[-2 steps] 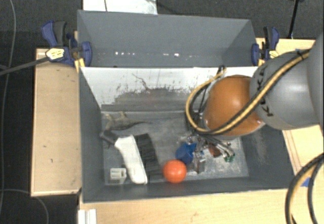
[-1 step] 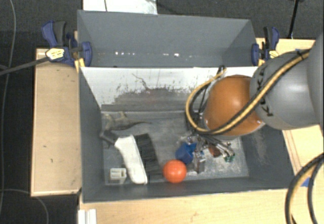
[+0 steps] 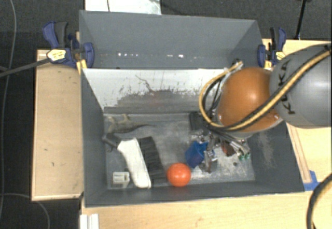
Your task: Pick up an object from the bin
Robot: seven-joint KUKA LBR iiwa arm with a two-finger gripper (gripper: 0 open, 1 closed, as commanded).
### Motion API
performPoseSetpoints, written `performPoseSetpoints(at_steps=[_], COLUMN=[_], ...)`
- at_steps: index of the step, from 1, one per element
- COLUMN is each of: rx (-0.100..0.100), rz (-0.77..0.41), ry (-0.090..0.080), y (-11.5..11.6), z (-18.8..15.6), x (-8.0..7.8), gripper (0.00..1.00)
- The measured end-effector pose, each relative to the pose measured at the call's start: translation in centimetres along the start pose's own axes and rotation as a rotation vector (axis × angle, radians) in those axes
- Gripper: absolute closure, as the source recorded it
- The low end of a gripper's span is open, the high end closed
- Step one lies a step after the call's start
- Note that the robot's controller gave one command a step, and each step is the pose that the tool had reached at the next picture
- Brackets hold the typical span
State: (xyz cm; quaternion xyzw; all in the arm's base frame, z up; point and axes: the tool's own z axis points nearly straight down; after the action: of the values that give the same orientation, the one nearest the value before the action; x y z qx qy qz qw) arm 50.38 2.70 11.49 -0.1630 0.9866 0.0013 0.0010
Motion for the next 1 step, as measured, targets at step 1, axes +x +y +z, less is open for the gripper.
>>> performPoseSetpoints(at_steps=[1], rx=[0.003], rz=[-0.025], ry=[-0.009], y=[-0.54], z=[-3.47], x=[0.16], gripper=[1.00])
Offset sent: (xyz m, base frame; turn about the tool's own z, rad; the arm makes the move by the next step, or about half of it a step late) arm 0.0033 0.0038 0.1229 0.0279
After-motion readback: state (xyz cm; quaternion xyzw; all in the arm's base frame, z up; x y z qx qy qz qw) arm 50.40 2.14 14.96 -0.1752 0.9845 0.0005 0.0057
